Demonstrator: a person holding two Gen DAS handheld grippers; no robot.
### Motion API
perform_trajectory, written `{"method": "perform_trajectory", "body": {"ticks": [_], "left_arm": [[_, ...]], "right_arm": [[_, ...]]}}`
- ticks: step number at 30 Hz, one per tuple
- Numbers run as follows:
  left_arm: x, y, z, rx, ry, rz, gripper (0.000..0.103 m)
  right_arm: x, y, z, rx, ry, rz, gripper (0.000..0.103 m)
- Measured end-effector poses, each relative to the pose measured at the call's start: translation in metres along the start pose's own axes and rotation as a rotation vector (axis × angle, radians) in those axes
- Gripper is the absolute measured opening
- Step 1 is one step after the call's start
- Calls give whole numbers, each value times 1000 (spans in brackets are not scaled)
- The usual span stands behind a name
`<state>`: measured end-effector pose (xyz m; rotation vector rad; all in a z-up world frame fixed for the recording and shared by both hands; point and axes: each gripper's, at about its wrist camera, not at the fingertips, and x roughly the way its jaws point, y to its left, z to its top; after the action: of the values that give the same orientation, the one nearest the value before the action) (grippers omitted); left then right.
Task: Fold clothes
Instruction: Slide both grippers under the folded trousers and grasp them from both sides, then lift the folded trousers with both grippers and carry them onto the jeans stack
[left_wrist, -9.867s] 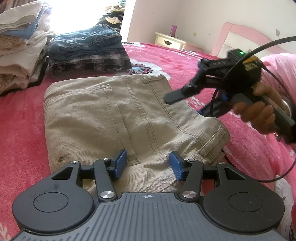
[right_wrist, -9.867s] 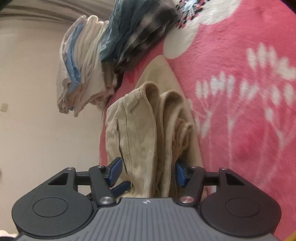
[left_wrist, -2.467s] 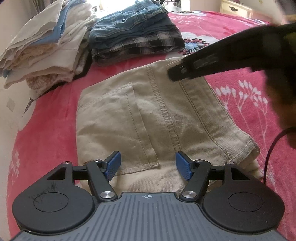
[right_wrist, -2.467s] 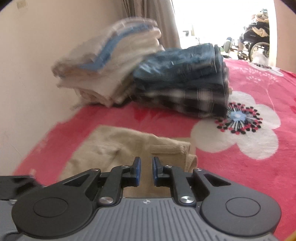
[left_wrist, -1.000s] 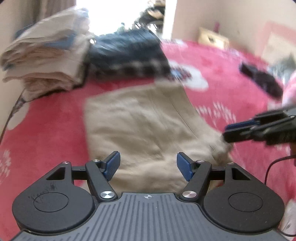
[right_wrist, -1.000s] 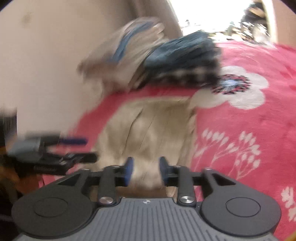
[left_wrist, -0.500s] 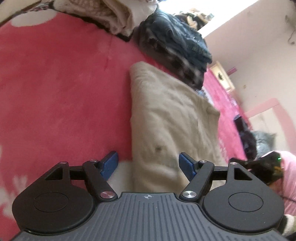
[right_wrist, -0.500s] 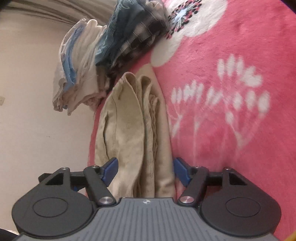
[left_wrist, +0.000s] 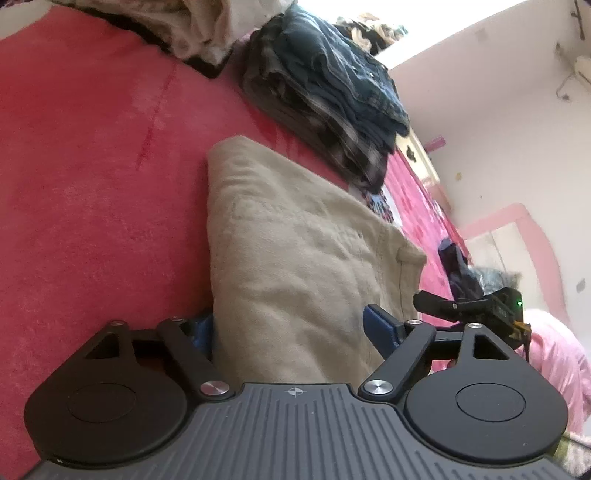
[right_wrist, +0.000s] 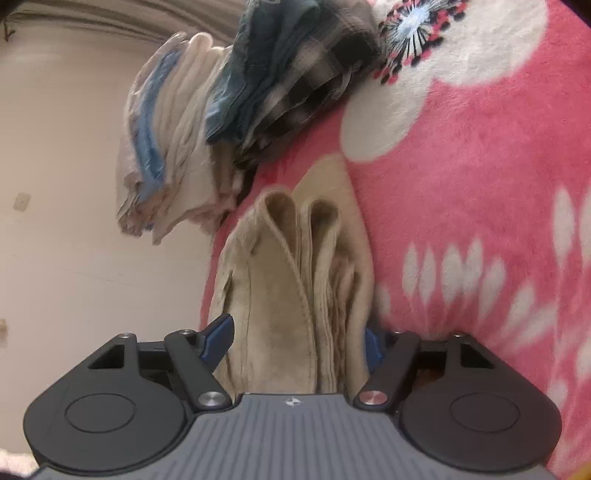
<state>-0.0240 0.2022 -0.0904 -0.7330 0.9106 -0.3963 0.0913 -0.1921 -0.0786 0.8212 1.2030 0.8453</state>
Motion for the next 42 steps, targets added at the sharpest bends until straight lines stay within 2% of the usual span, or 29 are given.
{"method": "perform_trajectory", "body": {"ticks": [4,7,10,14,18,30,36,42], "left_arm": [[-13,-4,-11,32,73,-14,77],[-9,-5,-13,40,77,-2,77],[3,-11,-10,32,48,11,79],[8,-28,-13,95,38,64,78],[3,-44,-16,151,35,114,74],[-6,-81,-20,241,10,190,67],[-3,-90,-22,286,8,207,63],[5,-100,-36,363,17,277,57]], "right_arm": [[-10,-6,-14,19,34,78,72],[4,-8,-5,41,48,75,66],[16,1,-1,-7,58,21,59],[13,11,-9,-42,26,-56,39],[11,29,-18,-104,-19,-131,33],[-7,76,-36,-246,-119,-228,32],[-9,77,-41,-271,-121,-264,32],[-4,80,-51,-311,-124,-319,32]]}}
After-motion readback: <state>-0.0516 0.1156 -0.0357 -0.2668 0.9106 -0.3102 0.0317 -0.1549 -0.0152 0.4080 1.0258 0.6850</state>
